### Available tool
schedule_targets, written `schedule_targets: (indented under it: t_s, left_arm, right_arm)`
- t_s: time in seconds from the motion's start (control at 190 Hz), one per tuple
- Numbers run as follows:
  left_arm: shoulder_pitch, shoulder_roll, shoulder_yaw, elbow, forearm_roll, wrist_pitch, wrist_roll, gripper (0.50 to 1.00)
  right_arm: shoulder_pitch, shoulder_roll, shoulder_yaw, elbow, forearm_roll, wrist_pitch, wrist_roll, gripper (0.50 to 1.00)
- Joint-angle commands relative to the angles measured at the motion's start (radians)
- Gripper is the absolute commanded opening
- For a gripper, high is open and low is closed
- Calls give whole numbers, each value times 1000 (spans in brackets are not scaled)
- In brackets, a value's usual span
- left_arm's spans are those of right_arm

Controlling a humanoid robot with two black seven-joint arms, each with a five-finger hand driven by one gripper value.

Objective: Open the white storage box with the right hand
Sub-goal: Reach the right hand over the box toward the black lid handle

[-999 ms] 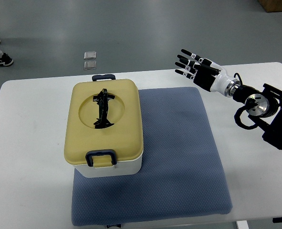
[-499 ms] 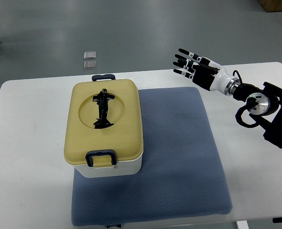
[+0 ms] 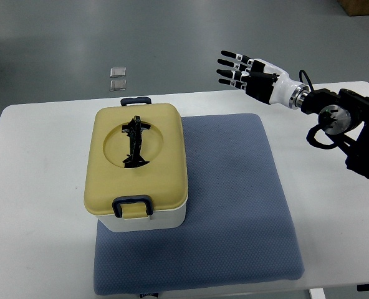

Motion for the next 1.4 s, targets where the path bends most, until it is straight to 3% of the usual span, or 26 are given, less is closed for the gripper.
schedule_targets:
  t_s: [0.0,0.179,0.357,0.62,0.794,1.03,1.235,1.393]
  left_arm:
    - [0,0,0,0,0,0,0,1000]
    - [0,0,0,0,0,0,0,1000]
    - [0,0,0,0,0,0,0,1000]
    - [0,0,0,0,0,0,0,1000]
    - [0,0,0,0,0,0,0,1000]
    - [0,0,0,0,0,0,0,1000]
    - [0,0,1,0,0,0,0,1000]
    - [0,0,0,0,0,0,0,1000]
  right_arm:
    - [17,-15,0,29,-108,-2,0,924]
    - [57,-36,0,72,-366,-2,37,924]
    - [93,-73,-12,196,-533,4,75,924]
    - [152,-87,-18,325,-786,94,140,924]
    - [218,-68,-31,340,-948,116,186,921]
    - [376,-64,-169,362,-990,122,261,921]
    - [483,34,-262,379,-1136,120,319,919]
    - [535,48,-314,379,-1215,110,364,919]
